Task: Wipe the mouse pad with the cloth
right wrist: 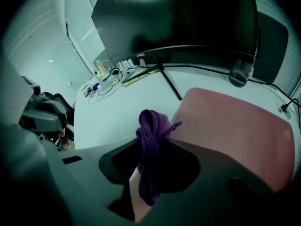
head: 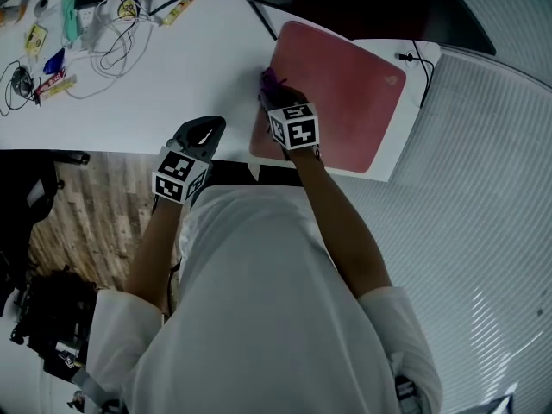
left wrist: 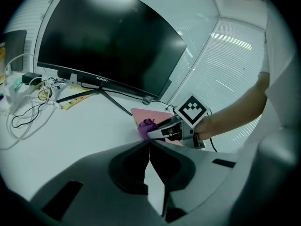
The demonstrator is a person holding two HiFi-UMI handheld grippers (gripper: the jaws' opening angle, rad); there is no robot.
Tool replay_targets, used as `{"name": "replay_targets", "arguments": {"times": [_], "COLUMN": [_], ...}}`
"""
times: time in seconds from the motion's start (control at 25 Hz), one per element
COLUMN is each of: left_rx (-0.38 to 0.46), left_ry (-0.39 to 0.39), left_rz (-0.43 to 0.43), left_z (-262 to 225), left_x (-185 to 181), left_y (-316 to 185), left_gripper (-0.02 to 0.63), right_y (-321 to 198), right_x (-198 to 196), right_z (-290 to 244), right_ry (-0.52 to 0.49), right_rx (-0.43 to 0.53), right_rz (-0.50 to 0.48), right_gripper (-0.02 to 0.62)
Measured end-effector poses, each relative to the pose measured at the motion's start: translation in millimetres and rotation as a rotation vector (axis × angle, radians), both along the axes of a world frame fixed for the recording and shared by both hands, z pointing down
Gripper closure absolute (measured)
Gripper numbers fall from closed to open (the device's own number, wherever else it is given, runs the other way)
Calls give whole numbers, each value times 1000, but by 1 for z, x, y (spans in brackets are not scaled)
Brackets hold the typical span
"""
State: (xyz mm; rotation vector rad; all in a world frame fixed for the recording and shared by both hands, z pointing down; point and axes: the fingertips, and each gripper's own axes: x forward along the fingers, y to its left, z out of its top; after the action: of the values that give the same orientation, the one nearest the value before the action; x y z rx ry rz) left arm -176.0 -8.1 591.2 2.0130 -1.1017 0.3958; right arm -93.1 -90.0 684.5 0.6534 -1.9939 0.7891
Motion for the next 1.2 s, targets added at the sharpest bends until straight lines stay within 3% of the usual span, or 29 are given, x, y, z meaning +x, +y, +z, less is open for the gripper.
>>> {"name": "replay_targets", "arguments": {"times": [0.24, 0.44, 0.8, 1.2], "left_rx": [20, 18, -14, -23], "left_ry": [-7, -24, -44, -45], "left_rz": [26, -2, -56, -27], "left_z": [-5, -8, -10, -8], "left_x": [6, 11, 32, 69], "left_y": [-17, -31, -33, -36], "left_gripper": [588, 588, 588, 588], "right_y": [-25, -55, -74, -78], "right_x": [-12, -11, 18, 56], "right_z": [-29, -23, -2, 5], "right_ry": [-127, -205, -178, -142], "right_rx": [8, -43, -43, -1], "right_rz": [40, 123, 81, 49], "right_gripper": [474, 474, 474, 474]}}
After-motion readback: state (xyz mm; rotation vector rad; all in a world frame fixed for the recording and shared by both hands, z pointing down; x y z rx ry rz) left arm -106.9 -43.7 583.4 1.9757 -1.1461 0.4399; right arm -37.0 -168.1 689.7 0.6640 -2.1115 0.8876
